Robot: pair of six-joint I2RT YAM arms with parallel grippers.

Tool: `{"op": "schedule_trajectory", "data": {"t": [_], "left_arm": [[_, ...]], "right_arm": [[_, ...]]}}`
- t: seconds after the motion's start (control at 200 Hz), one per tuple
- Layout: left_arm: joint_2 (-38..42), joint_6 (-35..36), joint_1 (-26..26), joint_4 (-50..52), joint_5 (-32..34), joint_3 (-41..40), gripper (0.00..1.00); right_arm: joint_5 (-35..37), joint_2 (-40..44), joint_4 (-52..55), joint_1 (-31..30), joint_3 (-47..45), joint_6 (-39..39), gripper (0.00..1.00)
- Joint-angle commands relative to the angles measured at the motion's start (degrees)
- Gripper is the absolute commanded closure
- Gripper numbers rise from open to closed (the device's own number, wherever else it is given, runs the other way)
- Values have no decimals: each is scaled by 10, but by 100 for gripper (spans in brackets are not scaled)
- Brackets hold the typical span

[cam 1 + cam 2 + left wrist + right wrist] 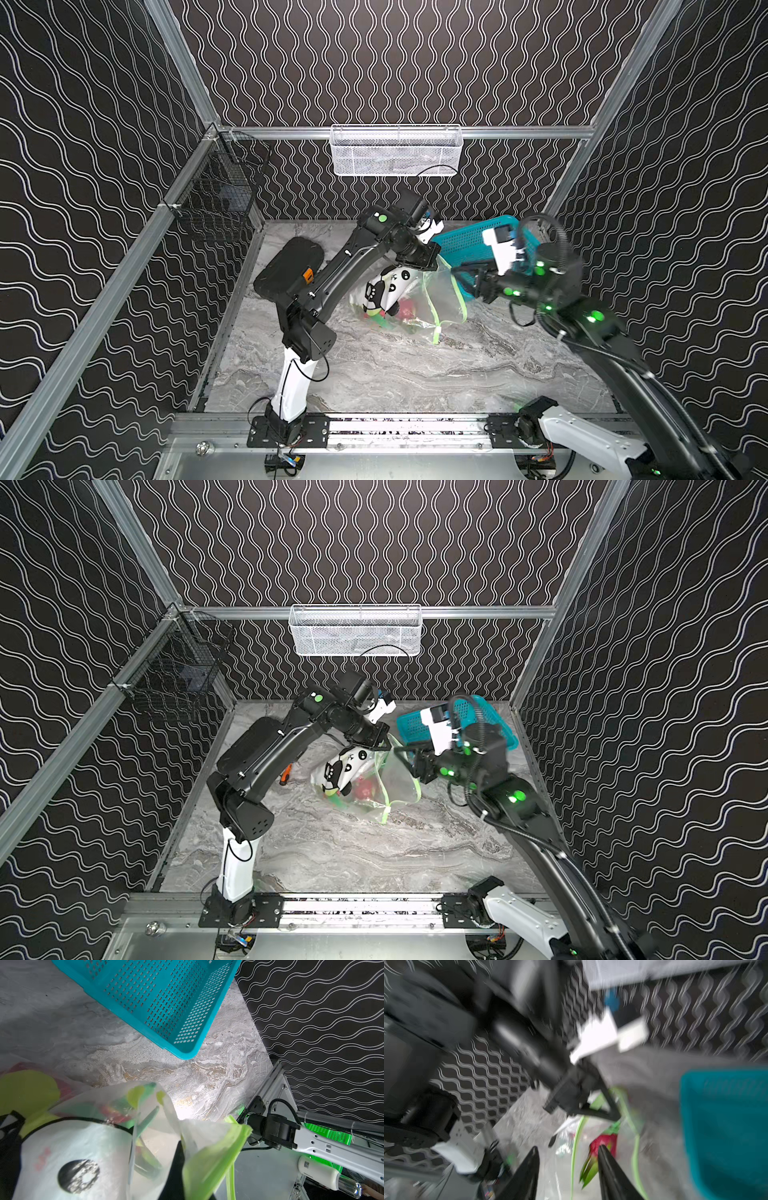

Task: Open the zip-top bag and take out the dragon fruit
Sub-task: Open the zipper of the food storage bag at the center of the board, then pick up the dragon fruit from the zipper food storage bag.

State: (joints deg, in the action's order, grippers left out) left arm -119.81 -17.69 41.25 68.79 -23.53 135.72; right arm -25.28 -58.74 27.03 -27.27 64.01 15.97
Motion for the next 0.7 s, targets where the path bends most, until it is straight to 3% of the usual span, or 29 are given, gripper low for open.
{"op": "schedule_trajectory", "data": {"t": [0.0,0.34,0.41,0.555,0.696], "left_arm": [[-6,0,8,8,0,20,100],[-4,-16,24,5,0,35,100],[-9,-22,35,-4,0,37,100],[-20,-34,47,-22,2,41,100],[-25,-42,50,-42,5,40,100]], "right_arm": [[-66,-12,12,2,-51,102,56],[-68,-23,-149,4,-173,281,53],[-69,-54,-183,4,-172,313,44],[-71,-132,-213,4,-127,339,36],[-62,-182,-268,3,-116,376,33]]}}
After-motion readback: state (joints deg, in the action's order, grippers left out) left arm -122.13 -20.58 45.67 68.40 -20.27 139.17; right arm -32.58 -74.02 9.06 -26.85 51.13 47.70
